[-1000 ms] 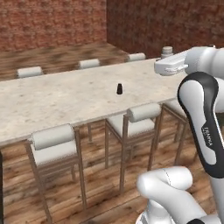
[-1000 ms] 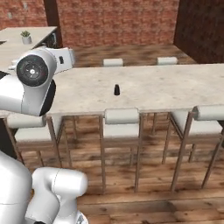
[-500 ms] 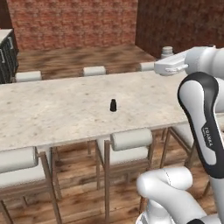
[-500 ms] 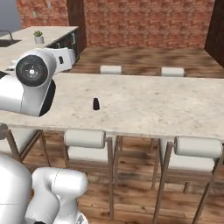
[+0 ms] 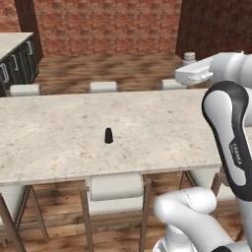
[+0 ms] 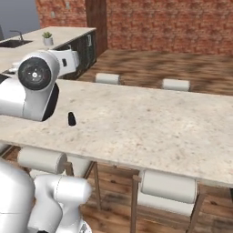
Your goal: The dining table condiment station is running low on shaker. Refill the condiment station by opening the cabinet and taking the shaker from the cabinet and placing it on the dining table.
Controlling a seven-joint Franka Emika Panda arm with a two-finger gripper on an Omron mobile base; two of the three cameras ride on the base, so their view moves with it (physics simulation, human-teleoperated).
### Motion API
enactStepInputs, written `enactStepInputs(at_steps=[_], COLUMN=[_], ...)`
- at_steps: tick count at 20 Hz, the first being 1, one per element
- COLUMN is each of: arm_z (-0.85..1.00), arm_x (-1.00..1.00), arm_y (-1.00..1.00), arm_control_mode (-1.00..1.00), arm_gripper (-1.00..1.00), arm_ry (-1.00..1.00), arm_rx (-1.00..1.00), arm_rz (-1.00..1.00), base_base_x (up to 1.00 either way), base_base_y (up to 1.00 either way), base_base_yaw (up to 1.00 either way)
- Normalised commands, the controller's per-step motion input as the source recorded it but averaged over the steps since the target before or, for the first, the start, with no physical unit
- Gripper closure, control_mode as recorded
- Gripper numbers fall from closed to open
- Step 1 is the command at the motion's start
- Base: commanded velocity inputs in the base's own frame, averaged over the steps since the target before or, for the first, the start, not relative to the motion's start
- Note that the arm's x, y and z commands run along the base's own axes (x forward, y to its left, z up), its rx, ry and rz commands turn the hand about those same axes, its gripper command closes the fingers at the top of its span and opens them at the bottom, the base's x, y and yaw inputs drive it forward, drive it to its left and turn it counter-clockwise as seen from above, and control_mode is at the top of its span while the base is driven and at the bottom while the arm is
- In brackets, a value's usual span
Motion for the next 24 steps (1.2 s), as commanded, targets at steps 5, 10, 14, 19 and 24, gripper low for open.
enactStepInputs(at_steps=[5,10,14,19,24], arm_z=[-0.43,-0.75,-1.0,-0.77,-0.58], arm_x=[0.69,0.21,0.64,0.33,0.02], arm_y=[-0.31,-0.32,0.0,-0.03,0.0], arm_control_mode=[-1.0,-1.0,-1.0,-1.0,-1.0], arm_gripper=[1.0,1.0,1.0,1.0,1.0], arm_ry=[0.03,-0.04,0.06,0.07,0.01], arm_rx=[0.01,-0.03,-0.12,-0.03,0.01], arm_rz=[0.22,0.25,0.24,0.22,0.15], base_base_x=[0.2,0.0,0.0,0.0,0.0], base_base_y=[-0.07,0.0,0.0,0.0,0.0], base_base_yaw=[0.05,0.0,0.0,0.0,0.0])
